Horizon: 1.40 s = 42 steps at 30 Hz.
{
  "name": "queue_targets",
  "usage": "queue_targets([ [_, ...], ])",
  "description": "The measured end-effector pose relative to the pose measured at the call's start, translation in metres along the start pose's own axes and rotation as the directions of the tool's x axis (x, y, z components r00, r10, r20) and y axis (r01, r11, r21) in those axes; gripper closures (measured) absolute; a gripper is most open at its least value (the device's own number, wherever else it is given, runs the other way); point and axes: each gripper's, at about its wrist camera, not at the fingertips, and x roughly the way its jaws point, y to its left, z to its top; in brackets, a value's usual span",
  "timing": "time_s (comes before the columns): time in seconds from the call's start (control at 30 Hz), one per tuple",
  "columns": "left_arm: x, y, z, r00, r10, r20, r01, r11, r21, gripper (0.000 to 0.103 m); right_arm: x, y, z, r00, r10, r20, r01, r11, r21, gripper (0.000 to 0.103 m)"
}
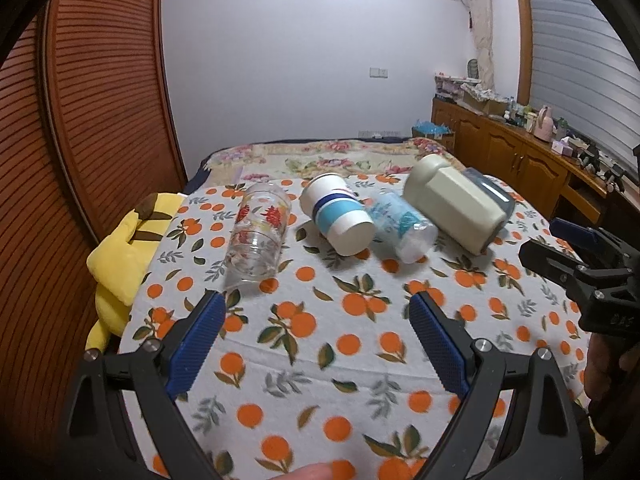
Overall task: Flip cup upright
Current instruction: 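Move the left tool to the clear glass with red characters and close on it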
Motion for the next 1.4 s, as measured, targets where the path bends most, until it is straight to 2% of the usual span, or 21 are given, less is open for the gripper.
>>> queue_targets([
  [0.6,0.084,0.035,0.048,0.99,0.027,-0.138,-0.02,0.998,0.058,0.009,0.093,0.007,0.048,0.989,0.072,-0.126,-0.077,0.996,-0.035,0.001],
  [0.83,0.109,0.054,0.061,0.984,-0.015,-0.177,0.02,0.999,0.029,0.02,0.112,0.008,0.058,0.984,0.098,-0.149,-0.104,0.994,-0.031,0.001],
  [0.93,0.12,0.058,0.066,0.979,-0.025,-0.203,0.032,0.999,0.028,0.028,0.116,0.01,0.06,0.983,0.1,-0.151,-0.108,0.993,-0.042,0.001],
  [1.1,0.138,0.064,0.07,0.965,-0.062,-0.255,0.066,0.998,0.006,0.032,0.121,0.009,0.06,0.982,0.097,-0.16,-0.105,0.993,-0.046,0.001],
  [1.23,0.154,0.07,0.072,0.946,-0.093,-0.31,0.089,0.996,-0.029,0.037,0.121,0.011,0.061,0.982,0.096,-0.165,-0.105,0.993,-0.051,0.001],
  [1.4,0.162,0.07,0.072,0.933,-0.097,-0.348,0.094,0.995,-0.027,0.043,0.117,0.012,0.06,0.983,0.095,-0.159,-0.107,0.992,-0.062,0.001],
])
